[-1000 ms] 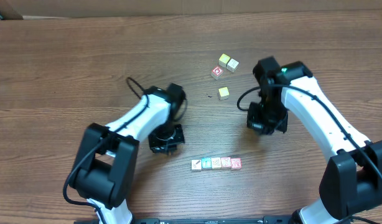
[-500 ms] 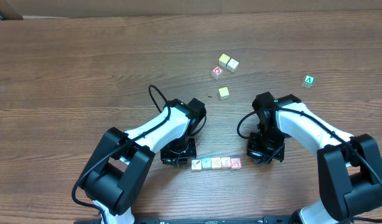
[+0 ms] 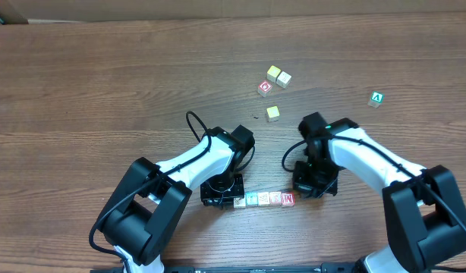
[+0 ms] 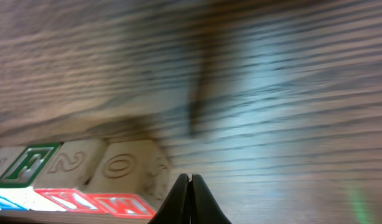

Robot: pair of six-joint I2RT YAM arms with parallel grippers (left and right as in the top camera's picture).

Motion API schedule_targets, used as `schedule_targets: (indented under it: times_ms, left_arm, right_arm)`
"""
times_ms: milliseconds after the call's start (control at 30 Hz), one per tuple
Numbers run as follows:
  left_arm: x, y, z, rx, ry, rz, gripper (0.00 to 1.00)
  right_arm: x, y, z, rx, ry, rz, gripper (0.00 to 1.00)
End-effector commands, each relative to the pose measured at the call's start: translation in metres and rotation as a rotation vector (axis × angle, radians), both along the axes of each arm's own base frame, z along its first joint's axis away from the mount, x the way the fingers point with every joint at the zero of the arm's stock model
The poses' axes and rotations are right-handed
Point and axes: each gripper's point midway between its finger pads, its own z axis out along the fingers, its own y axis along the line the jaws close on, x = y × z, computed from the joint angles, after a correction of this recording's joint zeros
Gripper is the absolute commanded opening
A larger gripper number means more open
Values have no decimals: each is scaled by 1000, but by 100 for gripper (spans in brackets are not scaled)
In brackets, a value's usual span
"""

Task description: Flip 5 blocks

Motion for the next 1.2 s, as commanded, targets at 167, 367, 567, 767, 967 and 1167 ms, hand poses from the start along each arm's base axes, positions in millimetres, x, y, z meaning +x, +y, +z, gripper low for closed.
schedule_targets:
  times_ms: [167, 367, 567, 767, 967, 1167]
  left_arm:
    - [-6, 1, -8, 16, 12, 15, 4]
    - [-5, 1, -9, 13, 8, 11, 5]
    - [3, -2, -11, -8, -25, -18, 4]
    - [7, -4, -13, -38, -45, -91, 4]
    - [16, 9, -14, 30, -92, -147, 4]
    - [26, 24, -14, 112, -143, -189, 4]
  right_arm:
    - [-5, 15, 5, 16, -24, 22, 4]
    - [-8, 16, 3, 12, -14, 33, 4]
    - [-12, 23, 2, 13, -17, 67, 4]
    - [-13, 24, 2, 12, -16, 67, 4]
    - [-14, 24, 3, 11, -13, 67, 4]
    - [-14, 24, 3, 12, -14, 71, 4]
